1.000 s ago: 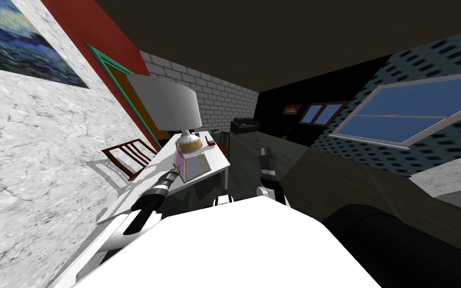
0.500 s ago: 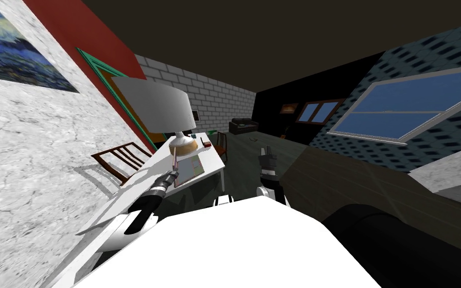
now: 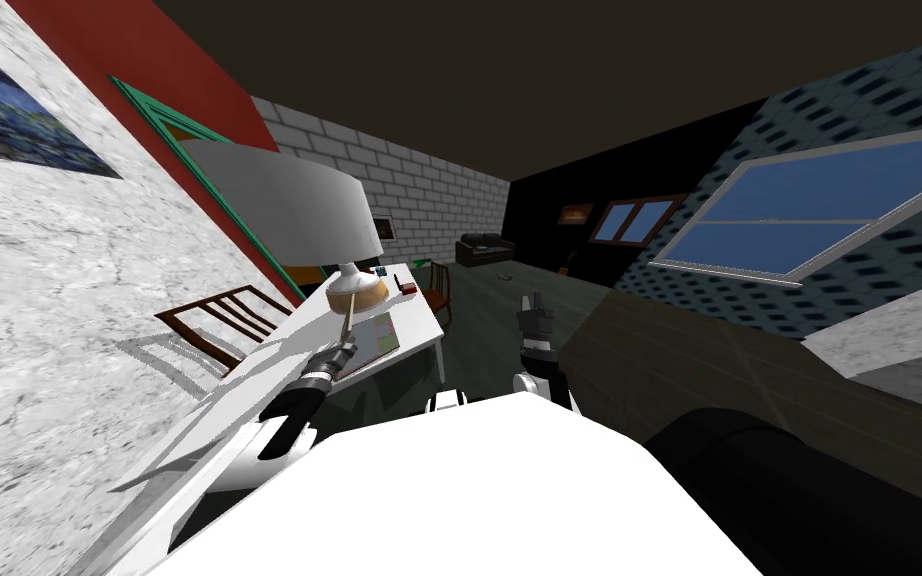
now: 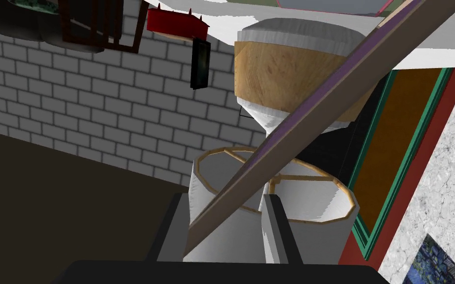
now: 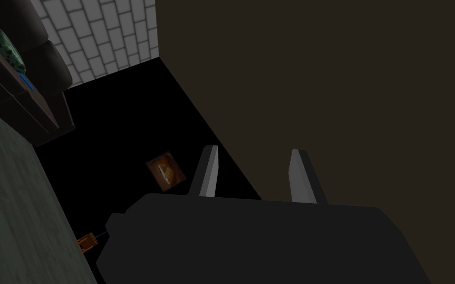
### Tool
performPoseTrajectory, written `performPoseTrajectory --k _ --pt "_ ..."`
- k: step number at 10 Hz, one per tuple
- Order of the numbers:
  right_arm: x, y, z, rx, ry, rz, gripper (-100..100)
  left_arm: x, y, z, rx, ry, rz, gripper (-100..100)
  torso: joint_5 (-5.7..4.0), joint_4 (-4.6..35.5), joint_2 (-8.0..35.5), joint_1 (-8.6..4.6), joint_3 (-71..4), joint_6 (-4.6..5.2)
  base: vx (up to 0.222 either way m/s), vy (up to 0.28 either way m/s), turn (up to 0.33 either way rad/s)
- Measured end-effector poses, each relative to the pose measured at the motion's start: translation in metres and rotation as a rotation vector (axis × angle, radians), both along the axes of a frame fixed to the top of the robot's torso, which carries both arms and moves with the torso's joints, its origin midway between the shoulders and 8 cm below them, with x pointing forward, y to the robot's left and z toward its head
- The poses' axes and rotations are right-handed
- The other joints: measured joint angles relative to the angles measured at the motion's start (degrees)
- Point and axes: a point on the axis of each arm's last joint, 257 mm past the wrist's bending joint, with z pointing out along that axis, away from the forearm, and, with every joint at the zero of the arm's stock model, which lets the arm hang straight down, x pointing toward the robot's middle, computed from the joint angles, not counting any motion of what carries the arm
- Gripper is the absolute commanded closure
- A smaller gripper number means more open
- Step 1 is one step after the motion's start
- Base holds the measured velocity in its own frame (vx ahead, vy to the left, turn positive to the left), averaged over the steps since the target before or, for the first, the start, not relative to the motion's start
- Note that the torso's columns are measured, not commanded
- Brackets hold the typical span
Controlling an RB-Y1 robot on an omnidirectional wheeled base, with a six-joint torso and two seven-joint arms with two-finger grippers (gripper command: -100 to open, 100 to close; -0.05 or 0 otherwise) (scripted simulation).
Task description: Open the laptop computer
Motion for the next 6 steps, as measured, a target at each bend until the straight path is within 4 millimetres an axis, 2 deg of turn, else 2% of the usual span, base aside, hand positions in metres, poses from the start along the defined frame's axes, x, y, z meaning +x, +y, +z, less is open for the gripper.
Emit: performPoseTrajectory --k 6 --pt "0.000 0.000 0.000 0.000 0.000 0.000 0 0.002 0.014 -0.022 0.087 0.045 0.005 100 0.04 -0.1 -0.3 0.28 -0.2 -0.17 0.003 -0.044 -0.013"
